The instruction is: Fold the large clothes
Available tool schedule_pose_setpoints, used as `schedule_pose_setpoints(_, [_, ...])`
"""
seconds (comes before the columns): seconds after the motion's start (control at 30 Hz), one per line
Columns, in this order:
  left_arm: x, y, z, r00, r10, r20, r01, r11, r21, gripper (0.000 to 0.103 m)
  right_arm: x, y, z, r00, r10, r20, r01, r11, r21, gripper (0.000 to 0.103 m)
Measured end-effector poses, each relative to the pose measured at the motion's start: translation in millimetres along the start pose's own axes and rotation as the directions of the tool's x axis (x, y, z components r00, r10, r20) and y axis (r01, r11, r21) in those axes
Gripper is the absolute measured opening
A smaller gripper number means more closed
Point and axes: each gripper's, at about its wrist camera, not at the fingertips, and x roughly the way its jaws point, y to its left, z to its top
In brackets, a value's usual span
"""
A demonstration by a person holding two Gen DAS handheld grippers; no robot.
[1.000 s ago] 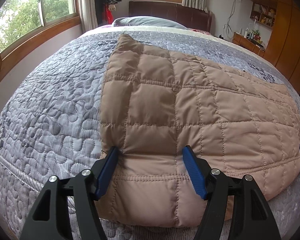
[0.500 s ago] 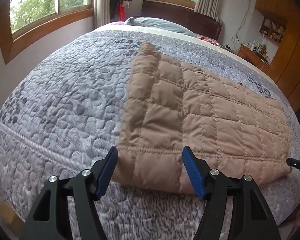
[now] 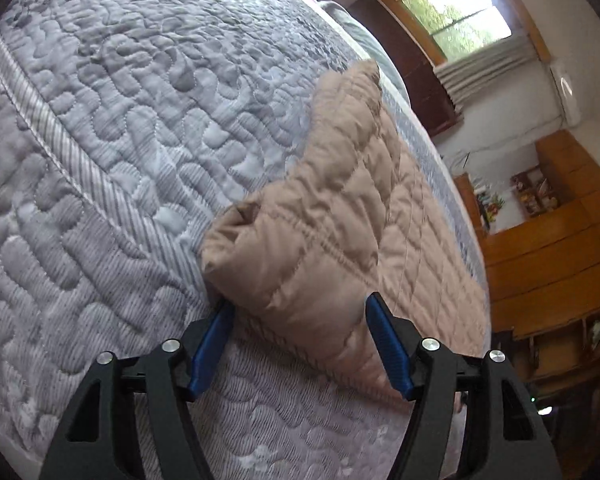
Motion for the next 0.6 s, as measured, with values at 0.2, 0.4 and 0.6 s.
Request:
schedule_pose_setpoints(0.2, [7.6,9.9,6.2,0.994,-0.045,0.098,0.056,0.992,-0.114,0.048,0.3,-0.8,1.1,1.0,-0.002,-0.001,0.002,1.0,-0.003,0.033])
schedule_pose_setpoints(0.4, [-3.1,-1.2,-1.7,0.981,-0.094,0.169,0.113,0.988,-0.109,0.014,1.1,-2.4,3.0,1.0,-0.002,-0.008,0.002,1.0,-0.004,0.033])
schedule_pose_setpoints(0.6, [11.0,7.7,2.0,0.992,-0.021,0.122,0.037,0.991,-0.131,0.014,3.7,-3.2,4.9,1.0,0.001,-0.01,-0.001,1.0,0.001,0.034])
